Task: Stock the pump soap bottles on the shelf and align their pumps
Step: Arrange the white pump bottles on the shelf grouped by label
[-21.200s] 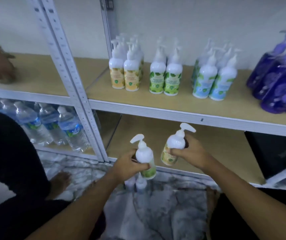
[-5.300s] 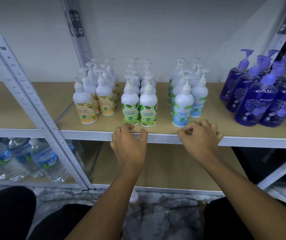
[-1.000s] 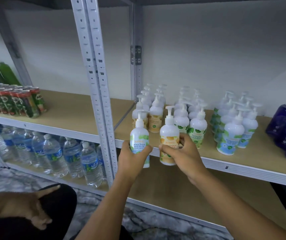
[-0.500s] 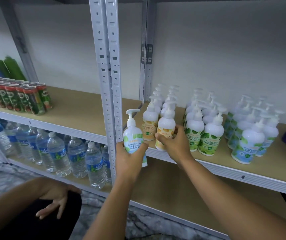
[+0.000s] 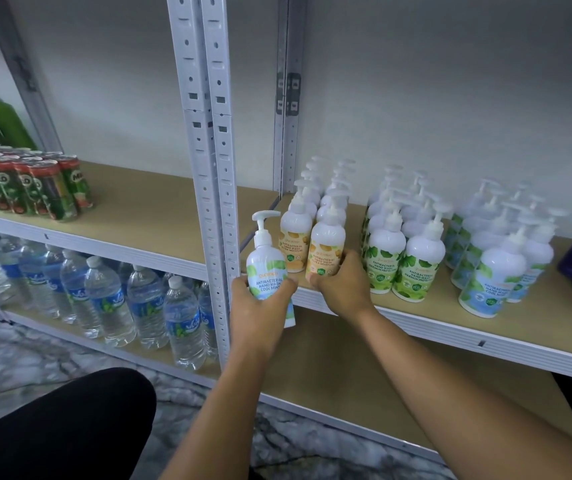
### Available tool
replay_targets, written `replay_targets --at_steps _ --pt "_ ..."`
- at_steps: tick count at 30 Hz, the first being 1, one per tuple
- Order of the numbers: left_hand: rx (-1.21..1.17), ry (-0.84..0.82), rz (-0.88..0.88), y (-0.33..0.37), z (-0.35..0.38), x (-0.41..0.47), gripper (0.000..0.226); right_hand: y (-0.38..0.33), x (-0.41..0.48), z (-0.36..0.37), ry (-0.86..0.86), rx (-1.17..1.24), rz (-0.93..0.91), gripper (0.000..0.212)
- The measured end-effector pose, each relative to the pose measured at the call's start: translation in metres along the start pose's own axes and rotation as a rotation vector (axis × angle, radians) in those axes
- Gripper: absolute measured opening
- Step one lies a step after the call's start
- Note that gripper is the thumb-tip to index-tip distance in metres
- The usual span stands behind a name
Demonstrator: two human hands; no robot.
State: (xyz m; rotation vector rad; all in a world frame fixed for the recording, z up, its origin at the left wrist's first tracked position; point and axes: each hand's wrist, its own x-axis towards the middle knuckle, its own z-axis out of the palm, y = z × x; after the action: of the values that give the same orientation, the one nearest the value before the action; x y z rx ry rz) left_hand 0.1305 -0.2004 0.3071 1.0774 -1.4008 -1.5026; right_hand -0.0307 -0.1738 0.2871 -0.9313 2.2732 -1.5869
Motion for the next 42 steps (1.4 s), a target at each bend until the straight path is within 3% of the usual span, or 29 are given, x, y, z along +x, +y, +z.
replay_targets --at_steps 14,22,28,35,42 --pt "0.056 -0.004 -0.009 -0.002 0.002 0.001 0.047 -0.005 0.016 0.006 0.031 -0.121 0.037 0.048" --pt "0.08 -0.001 -0.003 -0.004 0.007 0.002 0.052 -0.014 -0.002 -0.013 -0.053 -0.127 0.061 0.054" --pt "0.103 -0.044 0.019 0.0 0.018 -0.013 0.047 0.0 -0.042 -0.058 -0.162 -0.282 -0.047 0.062" --pt "0.102 -0.25 0.079 0.011 0.051 -0.061 0.038 0.025 -0.069 -0.173 -0.097 -0.307 -0.043 0.016" --pt "0.091 -0.515 0.17 0.009 0.117 -0.116 0.038 0.068 -0.062 -0.264 0.199 -0.38 0.002 0.007"
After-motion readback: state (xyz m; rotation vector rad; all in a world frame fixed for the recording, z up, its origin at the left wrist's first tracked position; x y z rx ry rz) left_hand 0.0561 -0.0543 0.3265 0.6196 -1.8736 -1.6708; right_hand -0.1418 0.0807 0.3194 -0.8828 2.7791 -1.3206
